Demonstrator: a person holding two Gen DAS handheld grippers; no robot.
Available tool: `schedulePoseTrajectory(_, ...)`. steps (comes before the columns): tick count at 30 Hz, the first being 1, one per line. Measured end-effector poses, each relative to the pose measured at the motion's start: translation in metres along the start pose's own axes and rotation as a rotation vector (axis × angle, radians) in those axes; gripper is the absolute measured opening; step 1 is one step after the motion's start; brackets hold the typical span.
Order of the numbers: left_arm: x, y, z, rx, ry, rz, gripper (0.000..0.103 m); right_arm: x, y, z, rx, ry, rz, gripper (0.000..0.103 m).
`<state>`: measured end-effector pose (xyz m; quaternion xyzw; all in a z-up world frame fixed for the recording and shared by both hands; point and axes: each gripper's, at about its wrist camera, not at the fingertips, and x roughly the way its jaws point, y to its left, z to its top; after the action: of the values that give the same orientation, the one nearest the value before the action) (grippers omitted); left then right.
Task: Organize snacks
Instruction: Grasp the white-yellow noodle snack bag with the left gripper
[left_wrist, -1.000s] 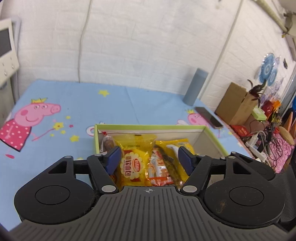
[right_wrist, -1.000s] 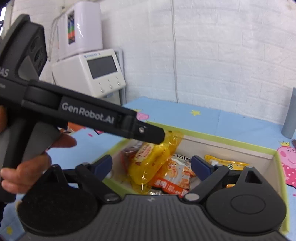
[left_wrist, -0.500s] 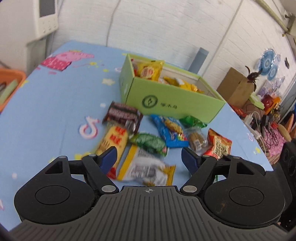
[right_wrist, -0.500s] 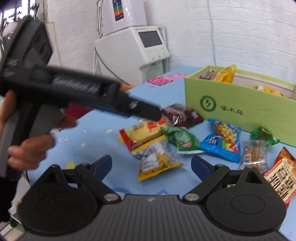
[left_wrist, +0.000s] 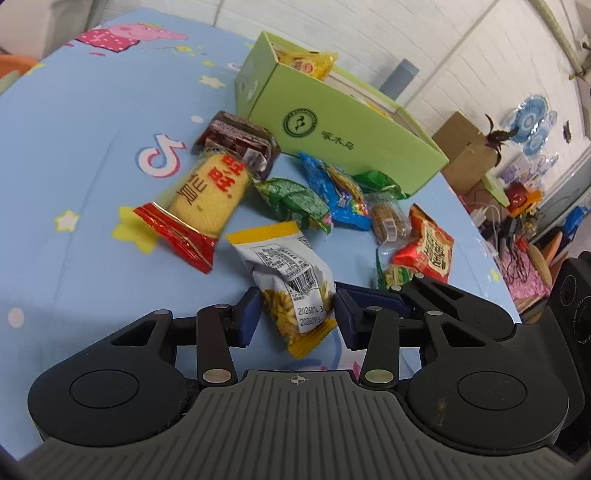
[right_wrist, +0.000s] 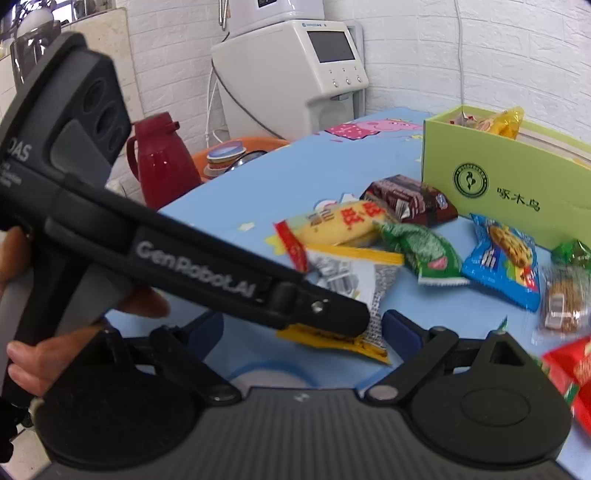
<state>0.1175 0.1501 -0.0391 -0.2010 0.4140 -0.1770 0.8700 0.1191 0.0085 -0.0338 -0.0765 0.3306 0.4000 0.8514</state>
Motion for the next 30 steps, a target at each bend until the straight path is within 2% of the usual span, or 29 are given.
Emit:
schedulePoseTrajectory(7, -0.014, -0.023, -0.03, 0.042, 0.024, -0.02, 0.029, -0.034, 0.018, -0.025, 0.046, -0.014, -0.005, 0.094)
schedulePoseTrajectory(8, -0.016, -0.024, -0.031, 0.047, 0.013, -0.011, 0.032, -0.038, 0.018, -0.028, 0.056, -0.017, -0.007, 0.094)
schedulePoseTrajectory(10, -0.022, -0.026, -0.028, 0.063, -0.033, 0.032, 0.047, -0.043, 0.015, -0.03, 0.068, -0.03, -0.032, 0.094)
schedulePoseTrajectory(11, -0.025, -0.025, -0.025, 0.059, -0.056, 0.06, 0.048, -0.044, 0.014, -0.03, 0.073, -0.034, -0.056, 0.094)
schedulePoseTrajectory(14, -0.027, -0.021, -0.02, 0.044, -0.073, 0.071, 0.048, -0.042, 0.009, -0.028, 0.089, -0.042, -0.085, 0.094)
schedulePoseTrajectory(20, -0.01, -0.027, -0.019, 0.042, -0.041, 0.068, 0.046, -0.025, 0.011, -0.026, 0.088, -0.023, -0.092, 0.094)
schedulePoseTrajectory(24, -0.007, -0.032, -0.023, 0.063, -0.039, 0.091, 0.052, -0.014, 0.017, -0.025, 0.071, -0.003, -0.126, 0.095)
schedulePoseTrajectory(26, -0.008, -0.029, -0.023, 0.057, -0.04, 0.086, 0.053, -0.011, 0.018, -0.025, 0.066, 0.005, -0.15, 0.101)
schedulePoseTrajectory(30, -0.008, -0.024, -0.022, 0.031, -0.035, 0.058, 0.052, -0.01, 0.017, -0.025, 0.074, 0.007, -0.163, 0.102)
